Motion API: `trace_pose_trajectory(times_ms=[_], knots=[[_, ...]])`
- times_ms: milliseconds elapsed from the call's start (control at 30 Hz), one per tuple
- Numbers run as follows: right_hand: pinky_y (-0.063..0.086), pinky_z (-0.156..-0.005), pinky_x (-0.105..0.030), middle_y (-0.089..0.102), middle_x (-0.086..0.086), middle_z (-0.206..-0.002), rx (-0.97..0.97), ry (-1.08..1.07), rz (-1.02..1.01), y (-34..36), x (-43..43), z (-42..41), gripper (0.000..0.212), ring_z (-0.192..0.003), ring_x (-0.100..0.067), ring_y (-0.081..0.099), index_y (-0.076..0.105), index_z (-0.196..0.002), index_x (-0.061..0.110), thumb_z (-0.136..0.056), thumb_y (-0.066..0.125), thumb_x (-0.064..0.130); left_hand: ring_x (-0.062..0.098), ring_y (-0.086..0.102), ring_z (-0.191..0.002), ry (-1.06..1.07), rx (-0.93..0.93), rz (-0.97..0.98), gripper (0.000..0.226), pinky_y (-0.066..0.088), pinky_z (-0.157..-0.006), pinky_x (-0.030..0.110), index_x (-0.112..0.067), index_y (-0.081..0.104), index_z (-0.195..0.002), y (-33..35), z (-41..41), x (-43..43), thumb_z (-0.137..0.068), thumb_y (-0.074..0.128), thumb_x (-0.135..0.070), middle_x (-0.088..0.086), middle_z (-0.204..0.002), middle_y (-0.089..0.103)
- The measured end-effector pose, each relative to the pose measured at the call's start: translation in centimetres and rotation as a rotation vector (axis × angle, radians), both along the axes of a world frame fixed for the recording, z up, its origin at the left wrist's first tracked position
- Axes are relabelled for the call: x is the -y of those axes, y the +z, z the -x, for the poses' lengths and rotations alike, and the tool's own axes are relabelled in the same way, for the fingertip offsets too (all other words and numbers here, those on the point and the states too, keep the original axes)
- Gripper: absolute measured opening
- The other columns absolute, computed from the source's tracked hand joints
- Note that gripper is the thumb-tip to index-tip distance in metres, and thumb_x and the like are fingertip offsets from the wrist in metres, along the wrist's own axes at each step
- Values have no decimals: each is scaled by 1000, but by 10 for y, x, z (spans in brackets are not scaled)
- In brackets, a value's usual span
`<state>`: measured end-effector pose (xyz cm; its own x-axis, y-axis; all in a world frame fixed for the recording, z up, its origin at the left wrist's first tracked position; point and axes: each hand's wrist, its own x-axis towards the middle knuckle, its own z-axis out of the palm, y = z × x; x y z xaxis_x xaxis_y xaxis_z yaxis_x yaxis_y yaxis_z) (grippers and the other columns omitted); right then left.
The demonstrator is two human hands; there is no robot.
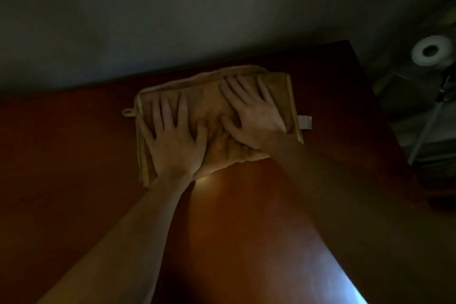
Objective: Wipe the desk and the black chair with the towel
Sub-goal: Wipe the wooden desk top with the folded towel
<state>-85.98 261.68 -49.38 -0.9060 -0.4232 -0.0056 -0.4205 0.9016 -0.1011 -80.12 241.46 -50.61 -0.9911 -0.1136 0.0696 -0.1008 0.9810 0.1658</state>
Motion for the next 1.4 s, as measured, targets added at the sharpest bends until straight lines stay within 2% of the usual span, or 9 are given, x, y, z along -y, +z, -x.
trace_pose_trajectory(times_ms=[167,333,533,733,933,1133,1267,1400], knots=[[2,-128,-50,12,-3,-172,52,-94,68,4,8,-94,82,-159,-18,4,15,-165,21,-97,31,65,31,10,-160,-113,40,33,74,6,-126,62,-25,24,-165,10,-67,15,-102,21,-64,15,-171,20],[5,-128,-51,16,-4,-172,31,-182,161,2,24,-186,84,-159,-18,5,18,-165,20,-97,42,62,33,13,-160,-240,77,107,75,11,-125,64,-21,28,-164,16,-138,37,-101,25,-62,16,-170,23],[6,-127,-53,14,-4,-172,50,-326,194,0,51,-269,82,-160,-19,2,18,-165,20,-98,40,63,34,15,-159,-342,78,150,76,13,-125,64,-20,27,-164,14,-196,60,-99,31,-58,17,-170,23],[6,-128,-52,6,-2,-173,76,-557,214,5,77,-347,81,-159,-18,-4,10,-166,23,-101,37,62,35,13,-160,-547,65,149,78,12,-125,65,-21,26,-164,15,-220,72,-97,31,-59,18,-171,19],[7,-128,-52,13,-3,-172,43,-860,248,3,95,-381,75,-160,-20,2,20,-165,23,-100,39,55,37,12,-159,-704,101,176,86,8,-124,69,-24,20,-166,12,-219,55,-95,24,-74,17,-172,14],[8,-128,-50,20,-2,-171,3,-1145,251,4,89,-403,76,-159,-20,8,26,-163,23,-95,45,54,36,11,-160,-913,108,229,86,10,-123,69,-26,20,-166,16,-211,12,-96,16,-77,16,-173,13],[12,-128,-50,24,-2,-170,-9,-1220,228,4,67,-410,77,-159,-19,12,30,-162,24,-93,45,55,36,13,-159,-1014,106,228,88,11,-122,70,-26,23,-165,17,-205,-17,-95,21,-78,17,-172,17],[9,-128,-48,23,-1,-170,-2,-1262,189,3,31,-403,78,-159,-19,12,27,-163,25,-93,42,56,35,12,-160,-1031,102,199,87,11,-122,70,-28,22,-165,17,-201,-53,-94,26,-78,16,-172,17]])
